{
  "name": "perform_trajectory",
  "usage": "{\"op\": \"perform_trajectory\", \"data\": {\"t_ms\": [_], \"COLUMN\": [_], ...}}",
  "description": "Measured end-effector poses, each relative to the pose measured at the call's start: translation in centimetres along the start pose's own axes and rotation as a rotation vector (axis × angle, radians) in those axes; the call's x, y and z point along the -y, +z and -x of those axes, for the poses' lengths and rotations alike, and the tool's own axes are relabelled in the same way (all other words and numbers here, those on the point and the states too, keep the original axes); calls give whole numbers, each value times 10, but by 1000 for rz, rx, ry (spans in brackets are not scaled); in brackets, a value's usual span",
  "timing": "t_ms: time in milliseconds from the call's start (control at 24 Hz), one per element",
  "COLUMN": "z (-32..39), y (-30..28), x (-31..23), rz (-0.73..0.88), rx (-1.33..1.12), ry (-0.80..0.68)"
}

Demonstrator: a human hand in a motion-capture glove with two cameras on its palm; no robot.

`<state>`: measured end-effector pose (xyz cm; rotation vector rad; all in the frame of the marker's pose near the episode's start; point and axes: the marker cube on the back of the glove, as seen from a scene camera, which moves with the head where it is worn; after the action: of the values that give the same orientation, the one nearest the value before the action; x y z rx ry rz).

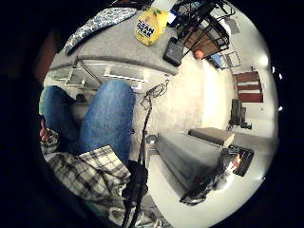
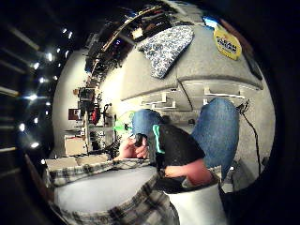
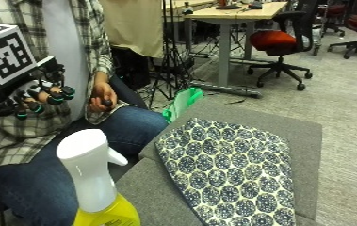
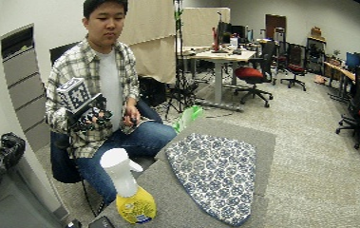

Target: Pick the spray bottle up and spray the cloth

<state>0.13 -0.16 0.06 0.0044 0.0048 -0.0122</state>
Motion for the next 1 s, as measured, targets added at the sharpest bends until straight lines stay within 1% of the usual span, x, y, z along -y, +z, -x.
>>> {"op": "perform_trajectory", "data": {"t_ms": [167, 749, 999], "z": [-2, -12, -32], "y": [1, 16, 18], "x": [2, 16, 39], "rz": [-6, 8, -20], "rx": [-3, 34, 64], "ry": [-5, 64, 110]}}
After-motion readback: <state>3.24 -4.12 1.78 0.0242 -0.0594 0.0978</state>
